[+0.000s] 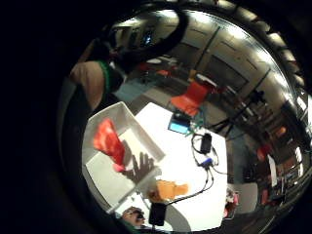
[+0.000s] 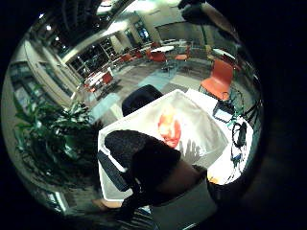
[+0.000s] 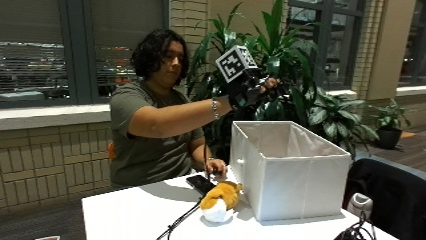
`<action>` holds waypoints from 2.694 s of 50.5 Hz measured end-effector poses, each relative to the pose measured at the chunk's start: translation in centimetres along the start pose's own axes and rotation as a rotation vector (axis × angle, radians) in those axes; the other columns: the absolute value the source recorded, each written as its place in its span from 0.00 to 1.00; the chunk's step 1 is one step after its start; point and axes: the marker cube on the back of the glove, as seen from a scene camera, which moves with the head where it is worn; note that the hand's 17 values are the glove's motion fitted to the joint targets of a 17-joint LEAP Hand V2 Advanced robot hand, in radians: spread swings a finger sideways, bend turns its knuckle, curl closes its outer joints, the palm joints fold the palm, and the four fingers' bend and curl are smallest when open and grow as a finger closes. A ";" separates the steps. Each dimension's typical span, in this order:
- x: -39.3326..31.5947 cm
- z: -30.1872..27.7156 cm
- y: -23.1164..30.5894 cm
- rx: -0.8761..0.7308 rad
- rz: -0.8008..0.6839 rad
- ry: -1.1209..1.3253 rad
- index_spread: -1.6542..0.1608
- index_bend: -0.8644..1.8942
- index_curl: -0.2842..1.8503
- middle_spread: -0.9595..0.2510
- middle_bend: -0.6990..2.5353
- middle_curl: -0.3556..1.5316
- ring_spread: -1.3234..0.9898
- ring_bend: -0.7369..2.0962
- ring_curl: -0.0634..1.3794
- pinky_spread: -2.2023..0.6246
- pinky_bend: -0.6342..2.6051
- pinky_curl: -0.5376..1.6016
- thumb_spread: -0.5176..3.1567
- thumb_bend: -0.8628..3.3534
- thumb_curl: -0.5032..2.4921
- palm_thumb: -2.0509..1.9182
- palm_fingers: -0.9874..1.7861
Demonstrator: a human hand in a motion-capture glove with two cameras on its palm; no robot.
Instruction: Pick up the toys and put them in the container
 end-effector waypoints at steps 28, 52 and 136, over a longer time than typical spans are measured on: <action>13.1 17.6 21.2 -0.461 0.012 -0.226 0.71 0.40 0.31 0.52 0.35 0.59 0.41 0.60 0.35 0.66 0.46 0.41 0.42 0.19 0.22 0.49 0.55; 14.0 18.8 22.3 -0.205 -0.049 -0.120 0.71 0.38 0.28 0.50 0.50 0.62 0.42 0.68 0.36 0.65 0.45 0.40 0.48 0.22 0.25 0.54 0.82; 19.4 2.5 27.1 -0.264 0.188 -0.114 0.68 0.40 0.38 0.60 0.41 0.46 0.44 0.59 0.25 0.77 0.38 0.39 0.43 0.18 0.23 0.49 0.50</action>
